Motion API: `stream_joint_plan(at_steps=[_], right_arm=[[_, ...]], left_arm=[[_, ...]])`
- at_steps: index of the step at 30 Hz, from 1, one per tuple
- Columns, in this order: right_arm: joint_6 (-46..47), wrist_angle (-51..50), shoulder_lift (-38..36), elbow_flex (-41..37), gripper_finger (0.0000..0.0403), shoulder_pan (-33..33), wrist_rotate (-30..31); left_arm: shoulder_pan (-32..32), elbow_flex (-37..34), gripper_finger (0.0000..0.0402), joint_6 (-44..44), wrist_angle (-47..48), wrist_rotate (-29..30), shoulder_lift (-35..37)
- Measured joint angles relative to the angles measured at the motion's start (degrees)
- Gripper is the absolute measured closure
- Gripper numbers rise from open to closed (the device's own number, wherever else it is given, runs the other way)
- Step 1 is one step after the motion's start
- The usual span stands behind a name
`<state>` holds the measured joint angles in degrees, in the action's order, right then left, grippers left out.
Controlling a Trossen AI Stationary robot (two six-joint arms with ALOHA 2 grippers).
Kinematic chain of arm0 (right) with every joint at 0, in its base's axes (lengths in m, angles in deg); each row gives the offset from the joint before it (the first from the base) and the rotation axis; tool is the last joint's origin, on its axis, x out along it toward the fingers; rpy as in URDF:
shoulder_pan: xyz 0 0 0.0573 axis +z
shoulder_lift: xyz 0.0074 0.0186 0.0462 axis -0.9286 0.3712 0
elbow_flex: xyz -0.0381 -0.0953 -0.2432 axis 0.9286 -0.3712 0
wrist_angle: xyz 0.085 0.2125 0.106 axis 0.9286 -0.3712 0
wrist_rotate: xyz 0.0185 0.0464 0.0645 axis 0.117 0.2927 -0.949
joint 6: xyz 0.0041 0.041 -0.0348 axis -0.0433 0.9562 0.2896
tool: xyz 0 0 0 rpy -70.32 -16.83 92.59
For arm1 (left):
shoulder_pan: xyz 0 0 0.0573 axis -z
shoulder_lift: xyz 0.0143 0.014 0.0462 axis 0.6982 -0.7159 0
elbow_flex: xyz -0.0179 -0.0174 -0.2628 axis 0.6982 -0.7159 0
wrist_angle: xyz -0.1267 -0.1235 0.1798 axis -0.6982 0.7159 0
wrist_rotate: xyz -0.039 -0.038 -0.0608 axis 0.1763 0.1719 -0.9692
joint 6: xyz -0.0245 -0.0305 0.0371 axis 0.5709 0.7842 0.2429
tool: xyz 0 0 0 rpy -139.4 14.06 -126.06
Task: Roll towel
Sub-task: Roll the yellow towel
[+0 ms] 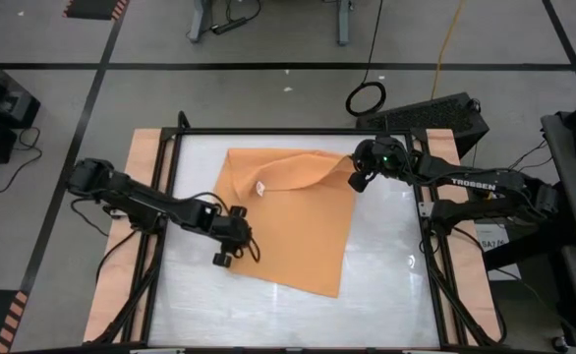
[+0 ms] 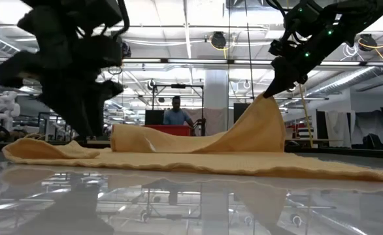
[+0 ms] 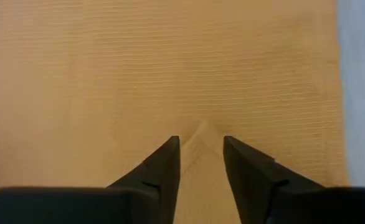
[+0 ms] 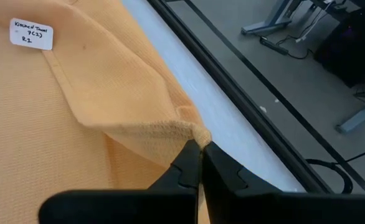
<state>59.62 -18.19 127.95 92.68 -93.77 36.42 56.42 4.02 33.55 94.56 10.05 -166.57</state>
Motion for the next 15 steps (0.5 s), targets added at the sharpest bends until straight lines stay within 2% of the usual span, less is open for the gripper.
stream_joint_plan(at_steps=[8, 13, 15], right_arm=[[0.0, -0.1, 0.0, 0.0, 0.0403, 0.0, -1.5], [-0.4, -0.1, 0.0, 0.0, 0.0403, 0.0, -1.5], [-0.5, -0.1, 0.0, 0.0, 0.0403, 0.0, -1.5]], left_arm=[[0.0, 0.0, 0.033, -6.5, -1.4, -1.4, -6.0], [0.0, 0.1, 0.0386, -8.6, -3.1, -1.4, -6.5], [0.0, 0.2, 0.0395, -8.2, -2.9, -0.9, -6.0]])
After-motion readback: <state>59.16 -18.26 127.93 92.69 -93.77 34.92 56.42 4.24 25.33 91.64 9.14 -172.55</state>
